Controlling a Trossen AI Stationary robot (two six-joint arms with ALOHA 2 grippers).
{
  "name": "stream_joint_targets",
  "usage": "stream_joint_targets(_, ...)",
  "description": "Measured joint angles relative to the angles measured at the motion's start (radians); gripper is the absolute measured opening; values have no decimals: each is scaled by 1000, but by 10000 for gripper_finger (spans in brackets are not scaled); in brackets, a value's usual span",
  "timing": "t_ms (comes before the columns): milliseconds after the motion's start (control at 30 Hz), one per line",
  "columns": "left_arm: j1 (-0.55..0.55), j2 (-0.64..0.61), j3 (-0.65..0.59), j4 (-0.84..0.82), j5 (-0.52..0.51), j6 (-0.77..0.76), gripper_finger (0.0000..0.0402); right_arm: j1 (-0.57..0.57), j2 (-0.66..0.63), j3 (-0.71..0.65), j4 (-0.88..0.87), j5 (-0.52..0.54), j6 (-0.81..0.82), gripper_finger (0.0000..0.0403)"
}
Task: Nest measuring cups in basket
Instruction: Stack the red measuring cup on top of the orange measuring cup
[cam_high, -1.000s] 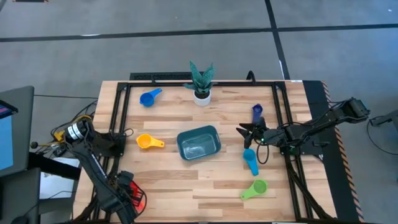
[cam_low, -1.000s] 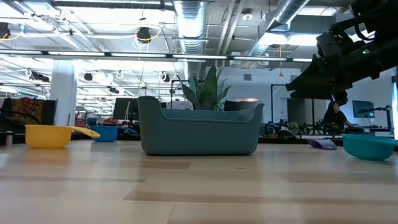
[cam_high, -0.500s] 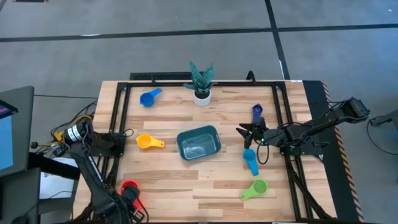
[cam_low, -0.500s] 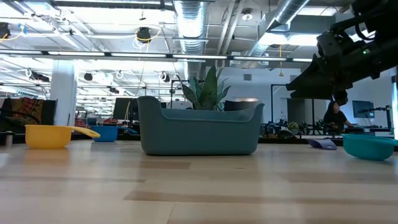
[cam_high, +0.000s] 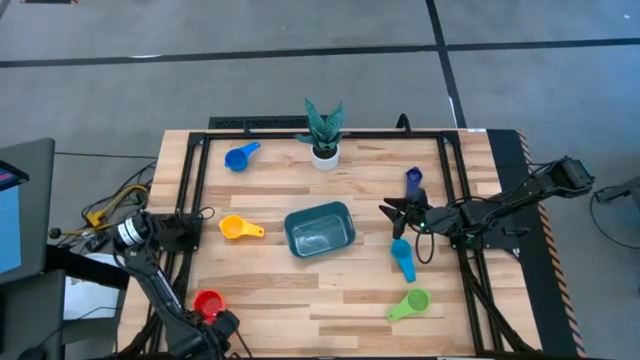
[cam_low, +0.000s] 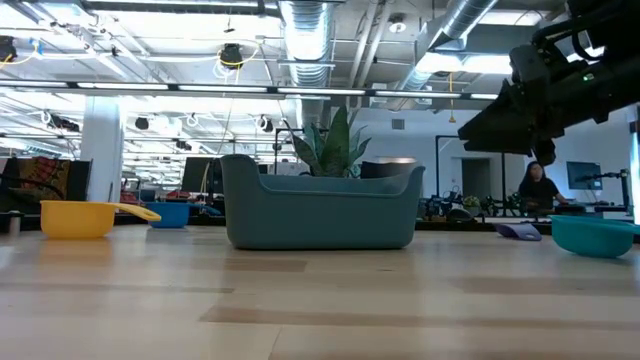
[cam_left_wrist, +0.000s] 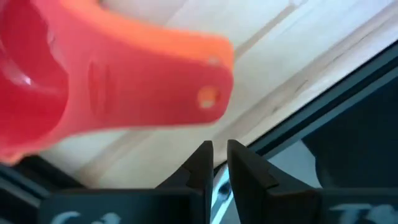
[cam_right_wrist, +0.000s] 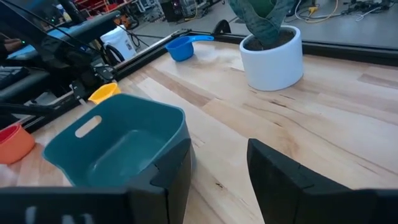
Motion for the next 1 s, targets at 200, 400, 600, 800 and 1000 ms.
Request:
stream_joint_targets(200, 46, 0, 0, 1, -49, 130, 34, -2, 0, 0, -2, 0, -7, 179)
stream_joint_targets(400, 97, 0, 0, -6, -38, 259, 34, -1, 0, 0, -9, -16, -7, 174)
stream_joint_targets(600, 123, 0, 0, -24, 52, 301, 34, -1, 0, 0, -9, -18, -7, 178)
stream_joint_targets(800, 133, 0, 21, -133, -2, 316, 34, -1, 0, 0, -9, -18, -7, 174)
stream_joint_targets(1000, 145, 0, 106, -258, -67, 366, 34, -1, 0, 0, -9, -18, -7, 176)
